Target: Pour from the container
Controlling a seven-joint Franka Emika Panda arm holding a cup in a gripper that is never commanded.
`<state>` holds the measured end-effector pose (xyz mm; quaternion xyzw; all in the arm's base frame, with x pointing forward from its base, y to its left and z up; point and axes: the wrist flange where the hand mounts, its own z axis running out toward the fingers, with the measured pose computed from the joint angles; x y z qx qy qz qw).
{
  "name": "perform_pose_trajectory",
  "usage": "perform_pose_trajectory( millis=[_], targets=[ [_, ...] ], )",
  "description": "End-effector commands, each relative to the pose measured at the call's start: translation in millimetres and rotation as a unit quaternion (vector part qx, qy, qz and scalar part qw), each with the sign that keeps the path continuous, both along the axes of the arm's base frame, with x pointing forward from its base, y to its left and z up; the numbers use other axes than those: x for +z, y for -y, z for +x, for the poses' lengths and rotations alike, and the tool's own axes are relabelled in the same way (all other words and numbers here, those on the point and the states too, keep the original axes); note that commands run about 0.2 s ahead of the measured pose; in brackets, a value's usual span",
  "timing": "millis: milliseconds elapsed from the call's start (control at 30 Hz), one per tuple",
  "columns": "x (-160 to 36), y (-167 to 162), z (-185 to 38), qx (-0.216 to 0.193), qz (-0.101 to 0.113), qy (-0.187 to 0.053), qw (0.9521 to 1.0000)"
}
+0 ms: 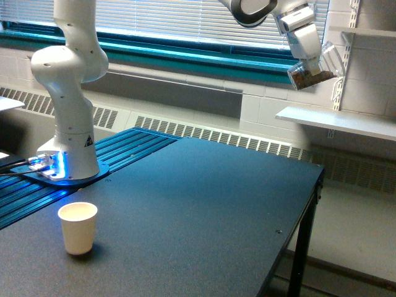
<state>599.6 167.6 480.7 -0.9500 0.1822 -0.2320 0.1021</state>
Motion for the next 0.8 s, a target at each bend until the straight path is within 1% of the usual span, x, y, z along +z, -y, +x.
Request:
perform_pose_trajectory(
  millis=[33, 133, 333, 533, 667, 733, 800],
  targets=[
    [-4.6, -10, -3, 0.010, -0.005, -0.003, 0.9999],
    [-8.1, -7, -2, 0.009, -0.010, -0.003, 0.9999],
    [-8.1, -2, -2, 0.006, -0.014, -0.002, 0.9999],
    [-11.2, 10, -6, -0.001, -0.024, -0.002, 0.9997],
    [-15.9, 26, -10, -0.013, -0.031, -0.002, 0.9994],
    [-23.4, 36, -13, -0.020, -0.038, -0.008, 0.9990],
    [-28.9, 43, -17, -0.025, -0.040, -0.010, 0.9988]
  ],
)
